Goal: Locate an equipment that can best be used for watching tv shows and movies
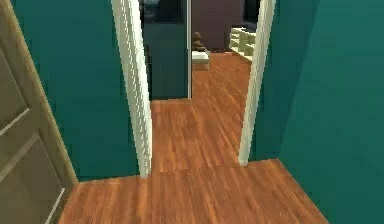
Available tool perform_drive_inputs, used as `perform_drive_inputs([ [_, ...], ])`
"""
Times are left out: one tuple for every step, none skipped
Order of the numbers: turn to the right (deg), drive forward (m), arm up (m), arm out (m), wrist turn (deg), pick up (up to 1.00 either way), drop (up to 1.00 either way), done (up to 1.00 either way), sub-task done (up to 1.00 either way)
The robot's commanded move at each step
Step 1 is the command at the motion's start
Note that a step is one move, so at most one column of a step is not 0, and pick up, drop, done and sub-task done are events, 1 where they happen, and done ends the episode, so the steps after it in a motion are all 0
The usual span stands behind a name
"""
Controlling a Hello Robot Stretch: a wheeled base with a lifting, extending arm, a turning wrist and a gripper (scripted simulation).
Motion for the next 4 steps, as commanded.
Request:
perform_drive_inputs([
  [0.0, 1.00, 0.00, 0.00, 0.0, 0.00, 0.00, 0.00, 0.00],
  [0.0, 0.80, 0.00, 0.00, 0.0, 0.00, 0.00, 0.00, 0.00],
  [24.0, 0.00, 0.00, 0.00, 0.0, 0.00, 0.00, 0.00, 0.00],
  [0.0, 1.00, 0.00, 0.00, 0.0, 0.00, 0.00, 0.00, 0.00],
])
